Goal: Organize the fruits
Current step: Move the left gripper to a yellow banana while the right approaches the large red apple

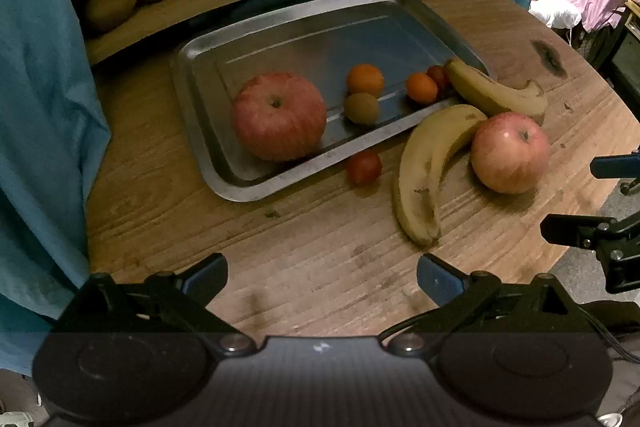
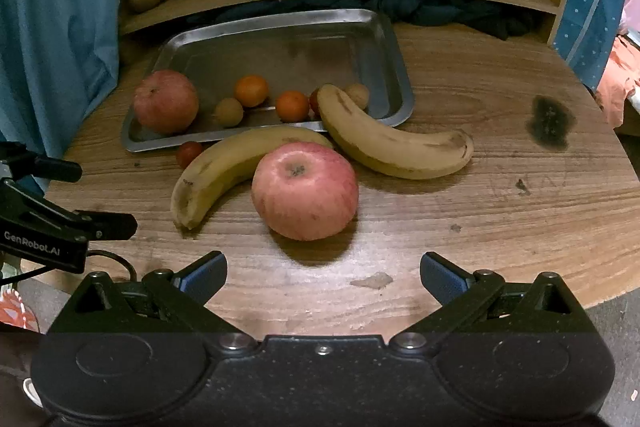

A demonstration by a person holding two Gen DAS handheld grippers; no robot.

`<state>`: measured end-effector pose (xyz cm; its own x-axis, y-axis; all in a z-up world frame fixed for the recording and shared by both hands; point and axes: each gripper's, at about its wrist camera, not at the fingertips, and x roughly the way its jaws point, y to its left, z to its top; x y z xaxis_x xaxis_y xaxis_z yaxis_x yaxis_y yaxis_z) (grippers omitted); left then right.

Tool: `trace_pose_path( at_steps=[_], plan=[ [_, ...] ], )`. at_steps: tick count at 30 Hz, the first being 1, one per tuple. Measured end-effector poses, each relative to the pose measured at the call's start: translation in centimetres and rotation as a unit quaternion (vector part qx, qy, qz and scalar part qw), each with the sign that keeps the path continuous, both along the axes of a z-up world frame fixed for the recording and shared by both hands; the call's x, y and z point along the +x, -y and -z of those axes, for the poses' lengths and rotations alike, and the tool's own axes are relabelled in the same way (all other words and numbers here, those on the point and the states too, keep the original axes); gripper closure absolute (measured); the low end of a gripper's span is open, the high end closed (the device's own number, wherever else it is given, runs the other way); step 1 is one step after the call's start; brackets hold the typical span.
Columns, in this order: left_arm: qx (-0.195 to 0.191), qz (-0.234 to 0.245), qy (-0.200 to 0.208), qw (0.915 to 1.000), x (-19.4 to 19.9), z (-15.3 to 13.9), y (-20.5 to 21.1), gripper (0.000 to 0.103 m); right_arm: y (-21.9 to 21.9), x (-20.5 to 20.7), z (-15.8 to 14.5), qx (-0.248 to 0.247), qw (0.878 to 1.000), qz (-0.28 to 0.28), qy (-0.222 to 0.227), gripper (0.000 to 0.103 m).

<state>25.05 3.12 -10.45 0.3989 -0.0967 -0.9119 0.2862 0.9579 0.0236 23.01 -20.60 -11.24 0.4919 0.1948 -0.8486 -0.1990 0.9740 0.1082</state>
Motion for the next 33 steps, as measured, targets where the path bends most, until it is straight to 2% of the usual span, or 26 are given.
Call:
trace_pose_path(
  at_steps=[21, 27, 33],
  plan=[
    [0.014, 0.013, 0.033, 0.9993, 1.3, -0.8, 1.7, 0.0, 0.5, 3.8, -1.1, -0.003, 0.999, -0.022, 0.03, 0.001],
    [0.014, 0.029, 0.028, 0.9991, 1.3, -0.5, 2.7, 0.0, 0.3, 5.2, -0.8, 0.007, 0.999, -0.047, 0.018, 0.001],
    [0.009, 0.036, 0.015, 0.9992, 1.6, -0.2, 3.7, 0.0, 0.3, 6.5, 0.0, 0.022, 0.997, -0.07, -0.014, 0.001]
  ],
)
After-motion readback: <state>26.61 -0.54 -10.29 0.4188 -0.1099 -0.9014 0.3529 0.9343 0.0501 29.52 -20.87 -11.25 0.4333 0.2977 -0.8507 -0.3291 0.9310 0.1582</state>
